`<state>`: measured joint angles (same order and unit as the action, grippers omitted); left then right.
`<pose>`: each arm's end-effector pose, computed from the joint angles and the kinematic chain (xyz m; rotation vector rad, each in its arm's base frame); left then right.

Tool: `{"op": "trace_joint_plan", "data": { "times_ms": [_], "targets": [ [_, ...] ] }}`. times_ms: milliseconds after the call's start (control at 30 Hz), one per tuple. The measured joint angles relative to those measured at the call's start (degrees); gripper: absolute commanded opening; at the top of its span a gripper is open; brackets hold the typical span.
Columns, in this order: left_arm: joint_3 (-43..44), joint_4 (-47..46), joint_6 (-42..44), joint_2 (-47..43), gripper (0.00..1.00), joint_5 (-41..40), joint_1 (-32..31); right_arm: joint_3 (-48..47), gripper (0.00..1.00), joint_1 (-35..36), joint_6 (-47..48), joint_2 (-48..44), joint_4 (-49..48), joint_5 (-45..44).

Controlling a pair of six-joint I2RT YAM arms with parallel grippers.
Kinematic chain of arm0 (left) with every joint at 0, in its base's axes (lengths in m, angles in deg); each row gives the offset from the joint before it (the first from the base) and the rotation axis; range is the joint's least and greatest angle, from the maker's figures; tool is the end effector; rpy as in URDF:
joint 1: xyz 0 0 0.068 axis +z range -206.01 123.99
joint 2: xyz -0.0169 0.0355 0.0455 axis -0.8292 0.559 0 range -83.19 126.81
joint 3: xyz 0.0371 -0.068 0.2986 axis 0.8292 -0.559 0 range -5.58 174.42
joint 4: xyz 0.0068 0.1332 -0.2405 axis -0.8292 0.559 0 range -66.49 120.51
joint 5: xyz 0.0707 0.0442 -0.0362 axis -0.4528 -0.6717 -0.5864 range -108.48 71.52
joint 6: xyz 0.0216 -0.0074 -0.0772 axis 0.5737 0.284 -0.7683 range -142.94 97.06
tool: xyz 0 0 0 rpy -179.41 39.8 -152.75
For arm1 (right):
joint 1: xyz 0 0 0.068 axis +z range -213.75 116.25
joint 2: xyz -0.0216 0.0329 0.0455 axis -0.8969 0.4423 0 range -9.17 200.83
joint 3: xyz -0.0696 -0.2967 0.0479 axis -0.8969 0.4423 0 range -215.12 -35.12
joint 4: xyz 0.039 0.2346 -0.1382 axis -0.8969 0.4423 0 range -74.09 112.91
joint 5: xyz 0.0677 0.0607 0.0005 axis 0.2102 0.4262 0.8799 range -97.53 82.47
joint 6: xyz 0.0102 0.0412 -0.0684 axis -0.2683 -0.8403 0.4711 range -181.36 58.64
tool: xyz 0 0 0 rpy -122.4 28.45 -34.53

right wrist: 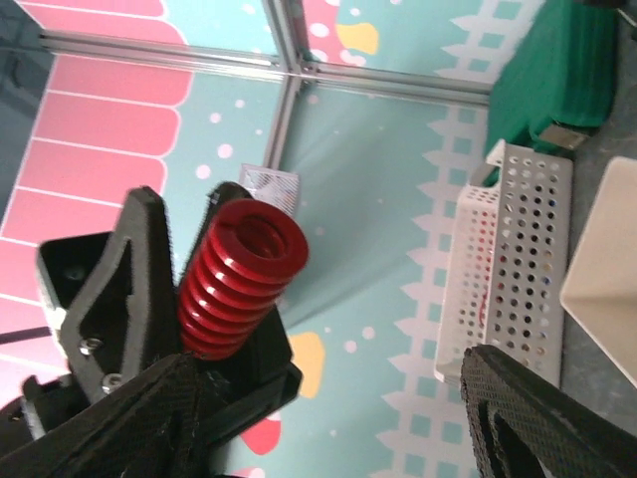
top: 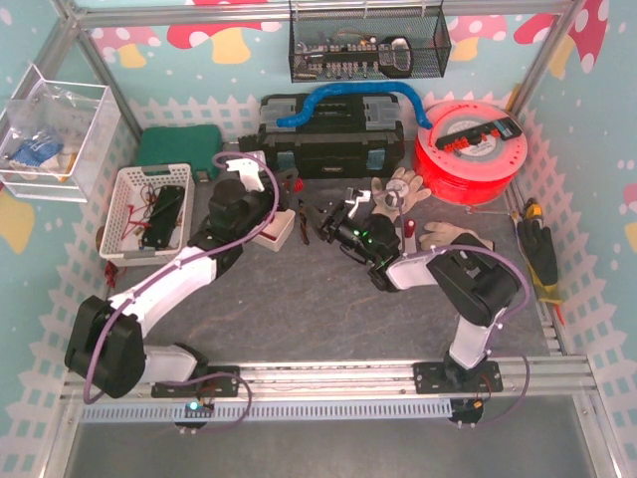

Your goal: Install the large spring

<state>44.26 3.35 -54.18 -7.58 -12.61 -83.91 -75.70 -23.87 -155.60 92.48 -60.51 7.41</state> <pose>0.3038 -0.1689 0.3320 0.0301 1.7421 -0.8563 0.2916 0.2670 0.2475 0.5012 1.5971 2.0772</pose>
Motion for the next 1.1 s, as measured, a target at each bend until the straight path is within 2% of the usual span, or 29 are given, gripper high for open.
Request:
{"op": "trace_joint_plan", "data": {
  "times_ms": [267, 600, 967, 1100],
  "targets": [
    [-1.7, -1.6, -1.8, -0.1, 0.0, 0.2, 0.0, -1.0, 0.73, 0.0, -1.9, 1.9, -6.7, -1.9],
    [-5.7, -3.8, -7.0, -3.1, 0.0, 3.0, -0.6, -5.6, 0.62, 0.4, -2.6, 4.4, -7.6, -2.3],
    [-7.1, -6.3, -10.6, -5.7, 0.0, 0.9, -2.0, -7.2, 0.32, 2.1, -3.0, 5.1, -9.1, -4.6],
    [-7.9, -7.8, -11.0, -5.7, 0.0, 0.1, -2.4, -7.2, 0.26, 2.5, -3.1, 5.0, -9.1, -5.9]
  ]
}}
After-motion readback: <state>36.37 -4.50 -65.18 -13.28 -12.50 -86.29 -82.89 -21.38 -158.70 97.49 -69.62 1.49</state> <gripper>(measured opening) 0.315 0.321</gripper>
